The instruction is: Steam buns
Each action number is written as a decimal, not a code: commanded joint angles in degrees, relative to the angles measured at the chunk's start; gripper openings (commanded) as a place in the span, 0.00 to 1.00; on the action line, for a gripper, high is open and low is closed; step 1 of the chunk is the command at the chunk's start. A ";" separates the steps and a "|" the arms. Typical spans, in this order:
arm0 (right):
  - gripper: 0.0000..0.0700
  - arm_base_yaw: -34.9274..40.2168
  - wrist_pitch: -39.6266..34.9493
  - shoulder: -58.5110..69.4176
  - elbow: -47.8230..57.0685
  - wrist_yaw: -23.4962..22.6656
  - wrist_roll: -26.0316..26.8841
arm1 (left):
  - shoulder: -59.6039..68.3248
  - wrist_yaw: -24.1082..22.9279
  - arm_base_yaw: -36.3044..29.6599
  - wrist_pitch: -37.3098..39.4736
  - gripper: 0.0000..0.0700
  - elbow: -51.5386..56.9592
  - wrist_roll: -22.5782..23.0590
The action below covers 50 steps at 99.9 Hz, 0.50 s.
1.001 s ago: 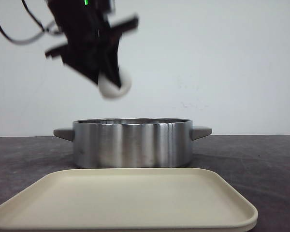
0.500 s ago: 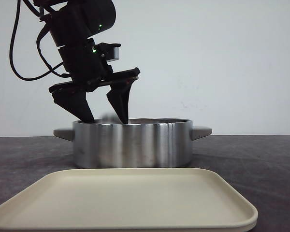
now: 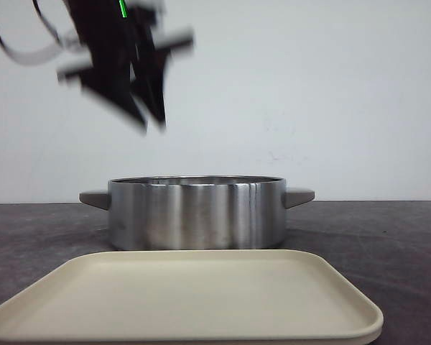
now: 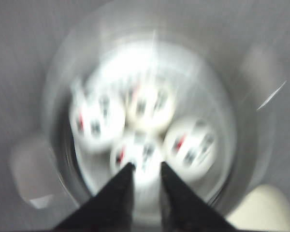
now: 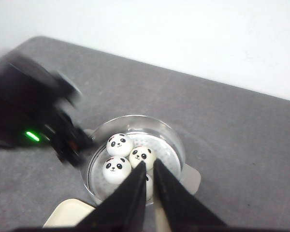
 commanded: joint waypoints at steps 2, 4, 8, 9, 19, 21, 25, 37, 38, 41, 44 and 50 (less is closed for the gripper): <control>0.02 0.72 5.99 -0.90 -3.85 -0.20 -2.08 | -6.95 -1.42 -0.24 2.01 0.00 1.51 -0.22; 0.02 0.72 8.09 -1.42 -5.49 -0.46 -2.43 | -8.76 -1.79 -0.17 2.43 0.00 1.51 -0.37; 0.02 0.74 12.70 -2.67 -9.16 -1.33 -3.21 | -12.37 -2.16 0.00 2.78 0.00 1.51 -0.66; 0.02 0.76 13.92 -2.97 -10.12 -1.64 -3.37 | -13.22 -2.16 0.02 2.78 0.00 1.51 -0.68; 0.02 1.46 27.93 -6.38 -20.68 -3.61 -4.00 | -21.35 -2.16 0.07 0.98 0.00 1.49 -0.76; 0.02 1.70 30.77 -7.08 -22.75 -3.56 -4.04 | -22.82 -2.16 0.07 0.26 0.00 1.49 -0.76; 0.02 2.19 36.87 -8.41 -26.93 -3.54 -4.09 | -25.62 -2.21 0.07 -1.27 0.00 1.49 -0.83; 0.02 2.64 51.36 -11.04 -36.50 -2.82 -3.30 | -32.74 -2.19 0.04 -5.75 0.00 1.49 -0.98; 0.02 2.62 52.13 -11.13 -37.00 -2.80 -3.17 | -33.18 -2.21 0.04 -6.01 0.00 1.49 -0.98; 0.02 2.62 53.66 -11.30 -38.21 -2.82 -2.69 | -34.49 -2.21 0.07 -6.86 0.00 1.49 -0.98; 0.02 2.62 54.40 -11.39 -38.91 -2.82 -2.32 | -35.85 -2.29 0.07 -7.72 0.00 1.49 -0.94; 0.02 2.64 54.21 -11.37 -39.19 -3.17 -2.25 | -37.75 -2.82 0.07 -8.92 0.00 1.49 -0.96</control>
